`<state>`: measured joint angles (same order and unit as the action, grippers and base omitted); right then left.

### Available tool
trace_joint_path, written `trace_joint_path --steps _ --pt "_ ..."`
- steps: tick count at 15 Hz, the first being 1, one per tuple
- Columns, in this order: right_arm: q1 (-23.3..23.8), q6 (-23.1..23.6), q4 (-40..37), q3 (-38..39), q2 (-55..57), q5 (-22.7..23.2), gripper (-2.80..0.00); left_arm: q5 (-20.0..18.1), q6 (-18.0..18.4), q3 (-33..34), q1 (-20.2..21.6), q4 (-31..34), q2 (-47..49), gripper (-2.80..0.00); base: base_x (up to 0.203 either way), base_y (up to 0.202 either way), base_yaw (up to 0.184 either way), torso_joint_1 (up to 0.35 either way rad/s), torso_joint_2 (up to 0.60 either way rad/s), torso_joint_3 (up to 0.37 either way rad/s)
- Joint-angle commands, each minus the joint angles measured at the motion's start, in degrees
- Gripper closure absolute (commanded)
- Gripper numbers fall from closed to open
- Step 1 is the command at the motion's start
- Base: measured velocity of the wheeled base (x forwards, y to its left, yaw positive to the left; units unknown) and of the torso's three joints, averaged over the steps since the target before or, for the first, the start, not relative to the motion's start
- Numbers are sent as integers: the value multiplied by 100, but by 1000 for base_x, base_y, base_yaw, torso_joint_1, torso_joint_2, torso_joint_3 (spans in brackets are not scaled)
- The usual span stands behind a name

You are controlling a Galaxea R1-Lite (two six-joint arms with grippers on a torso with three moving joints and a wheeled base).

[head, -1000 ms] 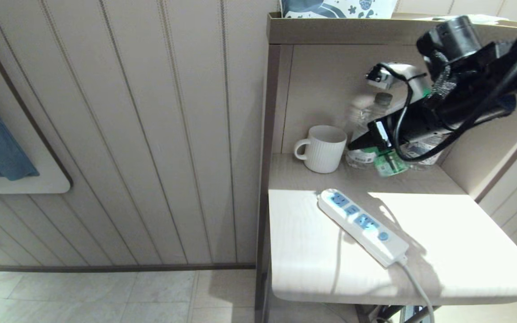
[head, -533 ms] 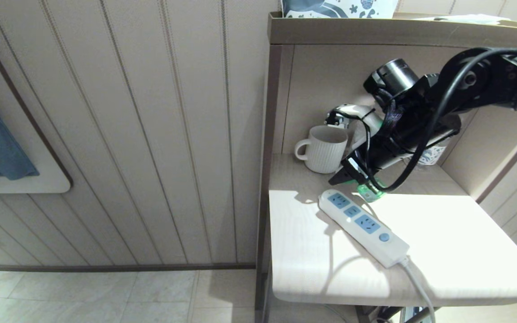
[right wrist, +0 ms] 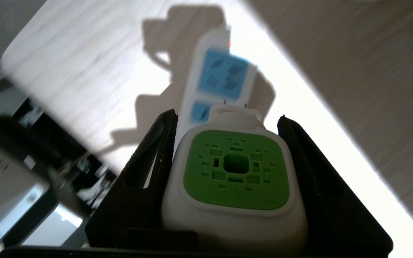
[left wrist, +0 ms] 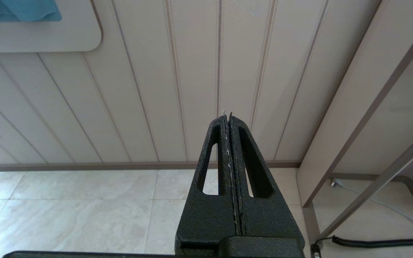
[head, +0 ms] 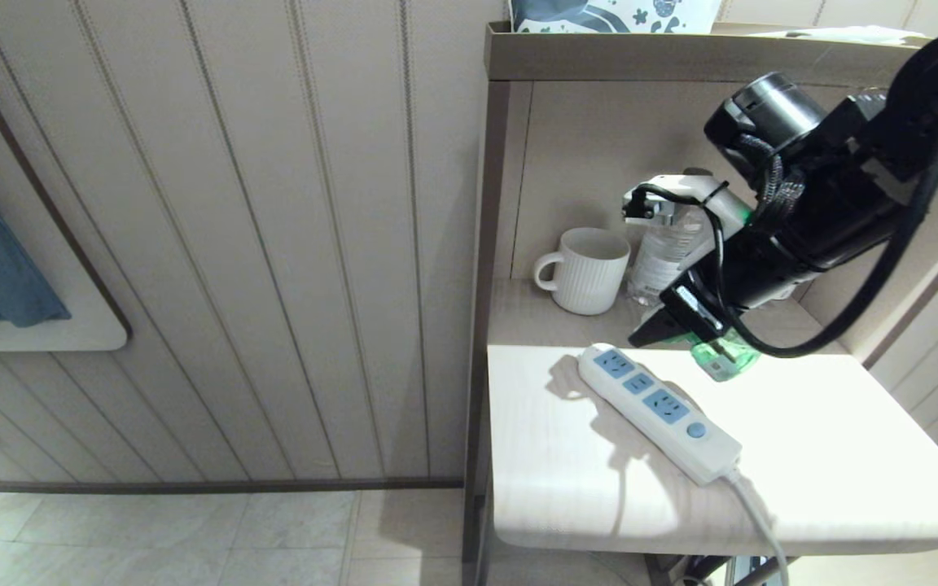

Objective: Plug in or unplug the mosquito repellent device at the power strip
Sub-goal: Insert the plug into the socket

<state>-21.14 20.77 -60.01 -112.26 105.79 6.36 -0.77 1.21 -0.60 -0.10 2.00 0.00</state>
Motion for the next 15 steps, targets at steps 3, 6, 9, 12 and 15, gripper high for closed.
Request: trace_joint_path --steps 3,6,9,12,15 --pt "-110 -47 -583 38 -410 -3 0 -2 2 -2 1 2 9 0 0 0 0 0 0 0" --pt "-139 -47 -1065 61 -464 38 0 -2 2 -2 1 2 9 0 0 0 0 0 0 0" --pt "-233 -39 -1484 82 -467 84 0 -2 2 -2 1 2 9 0 0 0 0 0 0 0" --pt "-233 -12 -1612 82 -499 76 0 -2 2 -2 1 2 9 0 0 0 0 0 0 0" --pt "-224 -16 -1715 117 -546 76 0 -2 2 -2 1 2 9 0 0 0 0 0 0 0"
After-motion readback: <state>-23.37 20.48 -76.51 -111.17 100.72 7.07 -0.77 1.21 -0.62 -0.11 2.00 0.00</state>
